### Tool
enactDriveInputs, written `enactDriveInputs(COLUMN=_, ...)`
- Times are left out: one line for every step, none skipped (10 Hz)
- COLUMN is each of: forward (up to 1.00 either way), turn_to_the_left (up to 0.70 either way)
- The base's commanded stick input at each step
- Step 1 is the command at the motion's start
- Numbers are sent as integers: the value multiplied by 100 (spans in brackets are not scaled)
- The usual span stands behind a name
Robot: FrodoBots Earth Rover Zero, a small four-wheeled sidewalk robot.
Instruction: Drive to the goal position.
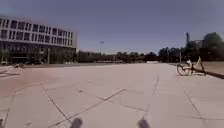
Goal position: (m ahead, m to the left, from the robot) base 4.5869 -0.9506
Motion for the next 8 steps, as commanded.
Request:
enactDriveInputs(forward=100, turn_to_the_left=0)
enactDriveInputs(forward=100, turn_to_the_left=0)
enactDriveInputs(forward=100, turn_to_the_left=0)
enactDriveInputs(forward=100, turn_to_the_left=-9)
enactDriveInputs(forward=100, turn_to_the_left=-25)
enactDriveInputs(forward=100, turn_to_the_left=-40)
enactDriveInputs(forward=100, turn_to_the_left=-40)
enactDriveInputs(forward=100, turn_to_the_left=-40)
